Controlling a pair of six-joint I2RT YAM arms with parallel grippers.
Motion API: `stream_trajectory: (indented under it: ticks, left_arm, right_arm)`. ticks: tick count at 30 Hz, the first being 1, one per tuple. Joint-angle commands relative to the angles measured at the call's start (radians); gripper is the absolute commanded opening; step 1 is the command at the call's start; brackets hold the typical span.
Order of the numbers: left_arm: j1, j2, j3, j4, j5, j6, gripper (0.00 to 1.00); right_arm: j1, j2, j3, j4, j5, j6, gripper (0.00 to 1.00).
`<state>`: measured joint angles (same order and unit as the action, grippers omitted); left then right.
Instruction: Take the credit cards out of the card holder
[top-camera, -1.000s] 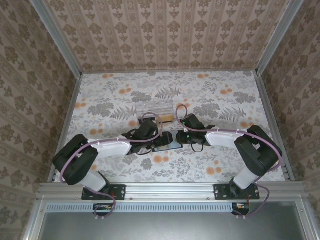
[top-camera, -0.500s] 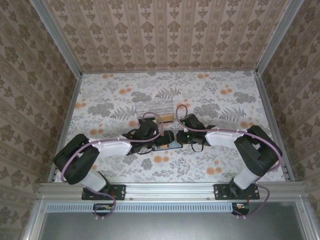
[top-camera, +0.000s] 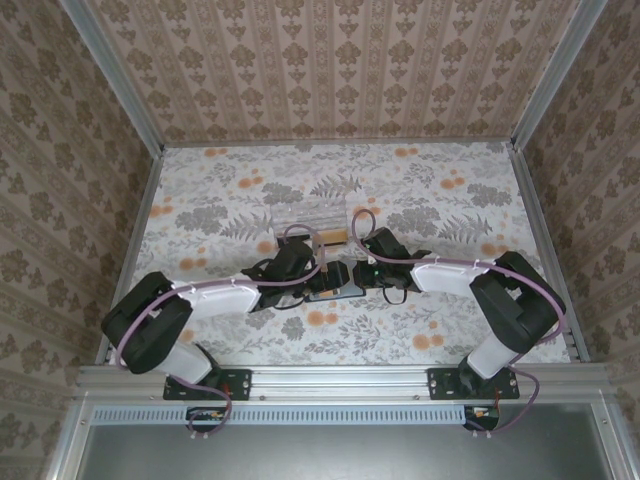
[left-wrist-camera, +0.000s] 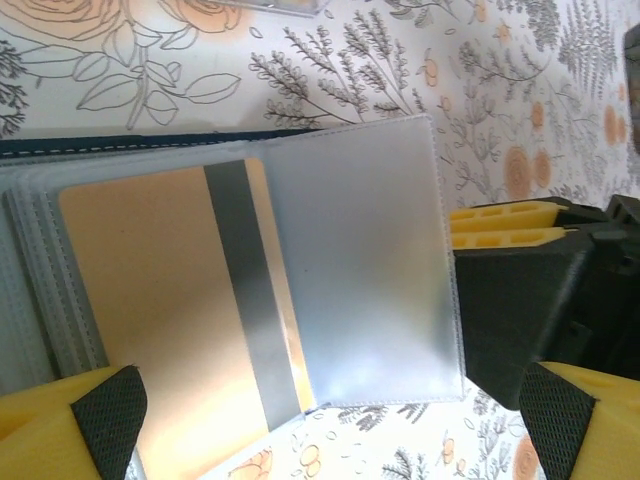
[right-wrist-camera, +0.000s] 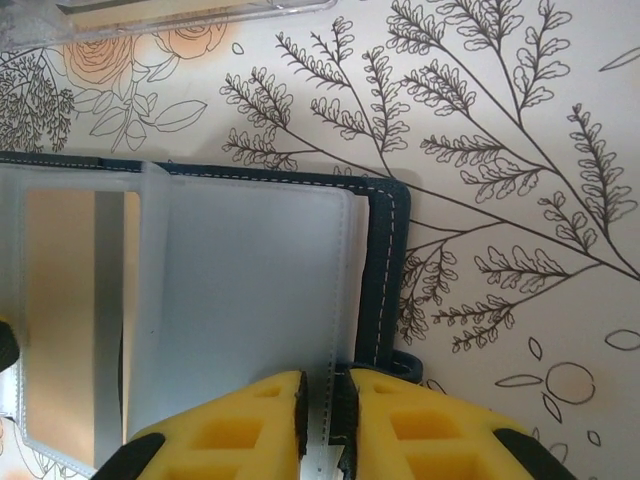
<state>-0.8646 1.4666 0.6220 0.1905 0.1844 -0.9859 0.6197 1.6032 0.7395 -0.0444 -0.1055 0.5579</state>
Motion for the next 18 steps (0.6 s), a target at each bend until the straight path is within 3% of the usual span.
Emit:
stream_trajectory:
  ticks: [1,6,9,12,18]
  left_arm:
    - [-0.003,-0.058,-0.007,-0.038,0.005,0.031,1.00]
    - [0.015,-0.147,-0.017,-0.128,-0.042,0.066,1.00]
    - [0.040,-0.174,-0.044,-0.139,-0.043,0.072,0.93]
    - [0.058,-0.172,-0.067,-0.120,-0.030,0.070,0.74]
    - [0.076,-0.093,-0.049,-0.087,-0.004,0.084,0.20]
  right_arm:
    - [-0.006,-0.056,0.000,-0.107,0.079,0.019,0.23]
    - [-0.024,-0.165,-0.009,-0.129,0.113,0.017,0.23]
    - [-0.024,-0.221,-0.010,-0.118,0.105,0.014,0.24]
    - [-0.025,-0.255,-0.009,-0.079,0.048,0.018,0.23]
    - [-0.019,-0.135,0.021,0.023,-0.137,0.050,0.18]
